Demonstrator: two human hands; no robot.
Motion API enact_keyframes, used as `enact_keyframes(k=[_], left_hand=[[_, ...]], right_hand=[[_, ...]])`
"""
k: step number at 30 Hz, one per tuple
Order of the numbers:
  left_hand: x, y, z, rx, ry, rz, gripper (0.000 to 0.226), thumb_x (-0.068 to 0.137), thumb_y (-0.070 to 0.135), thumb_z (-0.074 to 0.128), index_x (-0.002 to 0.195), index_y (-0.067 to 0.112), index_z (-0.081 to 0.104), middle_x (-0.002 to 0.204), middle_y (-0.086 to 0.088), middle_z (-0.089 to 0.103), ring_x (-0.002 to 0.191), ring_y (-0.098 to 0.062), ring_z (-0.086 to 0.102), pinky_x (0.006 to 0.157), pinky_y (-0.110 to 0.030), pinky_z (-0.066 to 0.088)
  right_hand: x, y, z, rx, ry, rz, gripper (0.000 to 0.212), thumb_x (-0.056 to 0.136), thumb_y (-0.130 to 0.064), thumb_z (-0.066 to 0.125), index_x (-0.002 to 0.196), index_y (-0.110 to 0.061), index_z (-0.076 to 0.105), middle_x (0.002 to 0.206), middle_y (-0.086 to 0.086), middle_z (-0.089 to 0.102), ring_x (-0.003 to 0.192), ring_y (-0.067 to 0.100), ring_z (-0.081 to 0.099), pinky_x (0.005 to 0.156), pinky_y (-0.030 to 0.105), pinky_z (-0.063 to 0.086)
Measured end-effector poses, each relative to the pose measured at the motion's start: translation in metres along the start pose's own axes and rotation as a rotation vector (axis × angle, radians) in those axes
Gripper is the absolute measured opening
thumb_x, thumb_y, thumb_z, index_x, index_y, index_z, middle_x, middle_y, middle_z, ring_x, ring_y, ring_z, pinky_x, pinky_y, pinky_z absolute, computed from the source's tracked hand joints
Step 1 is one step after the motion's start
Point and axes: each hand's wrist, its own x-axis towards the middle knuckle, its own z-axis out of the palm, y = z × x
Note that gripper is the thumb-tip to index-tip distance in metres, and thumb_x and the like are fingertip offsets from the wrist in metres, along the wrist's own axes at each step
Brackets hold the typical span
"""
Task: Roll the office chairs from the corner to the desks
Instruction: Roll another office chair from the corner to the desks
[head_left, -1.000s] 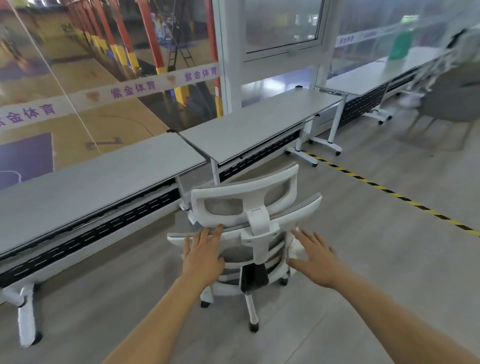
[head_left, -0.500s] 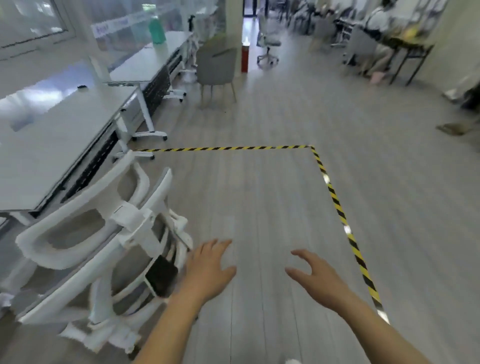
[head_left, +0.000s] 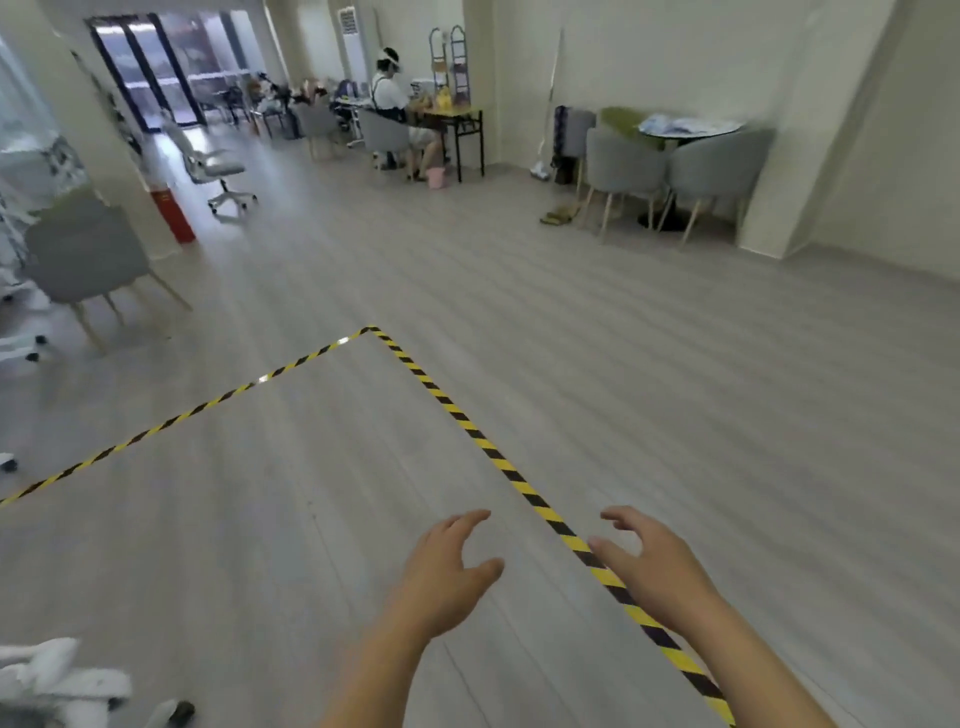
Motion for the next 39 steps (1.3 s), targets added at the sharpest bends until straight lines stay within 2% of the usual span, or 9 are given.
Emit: enact_keyframes(k=[4,7,10,15,20,26,29,35,39], left_hand=[[0.041,0.088,0.078,0.011,-0.157,0.063,0.056,0.089,0.043,0.061,0.141,0.043,0.039,0.147,0.015,0.037,0.137,-0.008,0.032,0.111,-0.031,0.031],[0.064,0.144,0.128,0.039,-0.28,0.117,0.055,0.089,0.043,0.061,0.139,0.046,0.039,0.146,0.016,0.037,0.136,-0.008,0.032,0.11,-0.032,0.031],[0.089,0.197,0.173,0.083,-0.402,0.167,0.054,0.089,0.041,0.062,0.139,0.044,0.041,0.137,0.015,0.039,0.125,-0.006,0.037,0.106,-0.03,0.034],[0.15,0.287,0.254,0.184,-0.57,0.276,0.057,0.087,0.045,0.063,0.139,0.046,0.04,0.144,0.012,0.037,0.128,-0.015,0.047,0.107,-0.039,0.042],[0.227,0.394,0.346,0.201,-0.719,0.477,0.056,0.09,0.041,0.063,0.141,0.041,0.041,0.149,0.011,0.036,0.138,-0.011,0.032,0.111,-0.031,0.03],[0.295,0.539,0.446,0.218,-0.91,0.67,0.052,0.09,0.045,0.061,0.138,0.046,0.041,0.147,0.012,0.036,0.137,-0.01,0.031,0.105,-0.028,0.031],[0.313,0.609,0.495,0.261,-1.007,0.761,0.053,0.09,0.044,0.062,0.138,0.046,0.041,0.149,0.013,0.036,0.137,-0.011,0.033,0.108,-0.03,0.032],[0.318,0.726,0.599,0.311,-1.171,0.878,0.053,0.091,0.039,0.062,0.139,0.042,0.042,0.146,0.013,0.037,0.125,-0.005,0.037,0.099,-0.023,0.031],[0.331,0.794,0.681,0.373,-1.199,0.942,0.052,0.09,0.041,0.062,0.139,0.044,0.042,0.146,0.015,0.036,0.134,-0.005,0.033,0.104,-0.024,0.03]], right_hand=[[-0.002,0.079,-0.082,0.007,0.079,0.106,0.04,0.089,-0.055,0.058,0.126,-0.041,0.052,0.12,-0.016,0.053,0.108,0.009,0.054,0.102,0.036,0.04],[-0.006,0.132,-0.133,0.057,0.161,0.204,0.041,0.088,-0.057,0.057,0.126,-0.042,0.053,0.126,-0.014,0.054,0.122,0.013,0.05,0.103,0.036,0.039],[-0.009,0.18,-0.176,0.14,0.255,0.272,0.043,0.088,-0.057,0.058,0.128,-0.042,0.052,0.133,-0.012,0.052,0.126,0.014,0.047,0.103,0.036,0.04],[-0.005,0.254,-0.252,0.266,0.428,0.407,0.042,0.089,-0.053,0.06,0.128,-0.039,0.053,0.132,-0.011,0.052,0.121,0.014,0.049,0.099,0.033,0.042],[0.009,0.317,-0.345,0.288,0.651,0.536,0.039,0.086,-0.052,0.064,0.123,-0.04,0.057,0.126,-0.011,0.056,0.117,0.012,0.052,0.099,0.033,0.042],[0.023,0.365,-0.456,0.312,0.856,0.71,0.038,0.086,-0.051,0.064,0.122,-0.041,0.055,0.126,-0.011,0.057,0.113,0.011,0.053,0.094,0.03,0.041],[0.023,0.385,-0.499,0.344,0.981,0.768,0.041,0.087,-0.049,0.065,0.126,-0.04,0.054,0.124,-0.013,0.054,0.117,0.011,0.052,0.097,0.029,0.039],[0.004,0.452,-0.558,0.433,1.121,0.889,0.042,0.087,-0.047,0.066,0.127,-0.039,0.055,0.125,-0.014,0.053,0.117,0.006,0.049,0.098,0.029,0.038],[0.008,0.529,-0.619,0.473,1.189,0.917,0.042,0.087,-0.043,0.067,0.127,-0.037,0.056,0.125,-0.012,0.055,0.114,0.008,0.05,0.097,0.032,0.04]])
